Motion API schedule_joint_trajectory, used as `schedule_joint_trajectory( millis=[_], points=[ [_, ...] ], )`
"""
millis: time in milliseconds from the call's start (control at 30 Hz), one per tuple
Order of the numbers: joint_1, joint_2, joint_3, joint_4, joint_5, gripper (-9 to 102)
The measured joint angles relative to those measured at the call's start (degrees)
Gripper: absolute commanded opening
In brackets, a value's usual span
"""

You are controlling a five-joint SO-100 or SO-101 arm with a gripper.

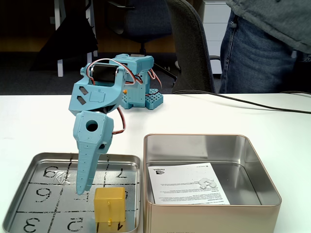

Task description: Grasp a lego block and put it in the bin.

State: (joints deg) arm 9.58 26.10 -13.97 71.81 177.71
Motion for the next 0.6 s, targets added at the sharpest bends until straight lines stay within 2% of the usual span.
schedule_joint_trajectory(
  millis=[67,167,300,600],
  points=[
    [-0.44,0.53,0.0,0.62,0.88,0],
    [-4.92,8.17,0.0,8.79,4.04,0],
    [-8.26,13.89,-0.18,10.55,4.75,0],
    [-7.38,14.59,0.0,14.41,4.75,2]
  ],
)
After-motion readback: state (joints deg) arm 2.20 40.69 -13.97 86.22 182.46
